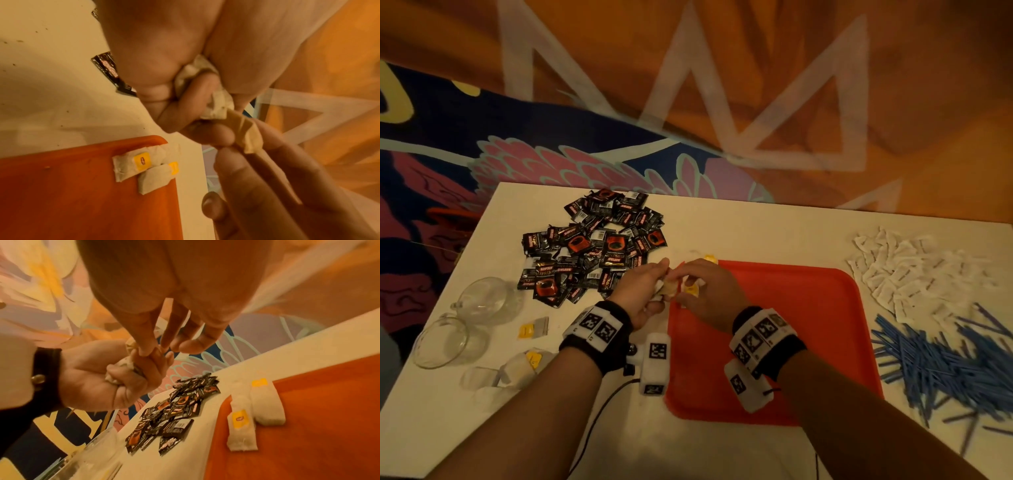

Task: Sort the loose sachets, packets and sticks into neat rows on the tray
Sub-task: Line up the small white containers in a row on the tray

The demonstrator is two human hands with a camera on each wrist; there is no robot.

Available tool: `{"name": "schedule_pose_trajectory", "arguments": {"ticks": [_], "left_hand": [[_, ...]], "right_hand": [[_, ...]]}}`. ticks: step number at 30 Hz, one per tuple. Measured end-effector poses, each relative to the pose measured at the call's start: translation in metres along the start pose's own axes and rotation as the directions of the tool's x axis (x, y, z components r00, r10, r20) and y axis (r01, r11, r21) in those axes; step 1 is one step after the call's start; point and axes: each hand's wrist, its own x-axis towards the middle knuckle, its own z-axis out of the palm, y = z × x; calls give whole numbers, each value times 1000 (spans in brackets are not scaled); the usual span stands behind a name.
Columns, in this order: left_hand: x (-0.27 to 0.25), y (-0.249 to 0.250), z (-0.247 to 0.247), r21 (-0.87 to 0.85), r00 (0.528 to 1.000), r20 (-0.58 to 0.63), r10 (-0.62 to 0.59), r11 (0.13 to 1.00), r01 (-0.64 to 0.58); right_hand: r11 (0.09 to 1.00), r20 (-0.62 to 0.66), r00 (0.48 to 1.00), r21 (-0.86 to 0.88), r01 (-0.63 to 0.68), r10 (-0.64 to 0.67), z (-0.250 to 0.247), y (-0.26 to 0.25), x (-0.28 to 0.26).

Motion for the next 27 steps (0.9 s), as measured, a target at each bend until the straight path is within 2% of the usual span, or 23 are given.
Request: {"name": "schedule_pose_trajectory", "arguments": {"ticks": [2, 5, 7, 9, 11, 14, 16, 18, 20, 21, 22, 24, 27], "left_hand": [[-6, 6, 7, 5, 999, 52, -11, 1000, 11], [-13, 10, 17, -21, 992, 124, -20, 1000, 23], [-18, 10, 22, -20, 990, 140, -8, 1000, 11], [-22, 8, 27, 18, 994, 102, 35, 999, -37], [-27, 8, 34, 59, 989, 13, 149, 987, -149], [-39, 18, 45, 53, 924, -107, 366, 930, -362], [-50, 29, 51, 49, 871, -97, 481, 877, -478], [-58, 40, 54, 212, 807, 7, 591, 787, -579], [-63, 46, 57, 449, 744, 164, 647, 623, -641], [-63, 48, 60, 499, 728, 208, 653, 570, -653], [-63, 49, 62, 498, 719, 212, 662, 560, -662], [-61, 48, 65, 427, 721, 148, 677, 614, -664], [-60, 43, 67, 277, 765, 55, 641, 727, -629]], "right_hand": [[998, -68, 997, 41, 38, -35, -10, -10, -5], [971, -148, 987, 236, -32, 69, -26, -22, -7], [951, -181, 977, 305, -54, 114, -36, -25, -7], [941, -205, 968, 329, -72, 146, -48, -27, -7], [940, -234, 958, 333, -80, 164, -58, -30, -9], [953, -262, 949, 288, -95, 174, -70, -32, -12], [965, -272, 947, 241, -102, 168, -75, -32, -15], [976, -267, 952, 193, -100, 150, -80, -32, -18], [984, -267, 955, 155, -89, 129, -83, -33, -21], [986, -276, 954, 144, -83, 120, -84, -33, -22], [986, -290, 950, 146, -74, 115, -84, -34, -23], [980, -294, 949, 191, -55, 110, -83, -34, -26], [975, -236, 965, 214, -67, 118, -79, -33, -29]]}}
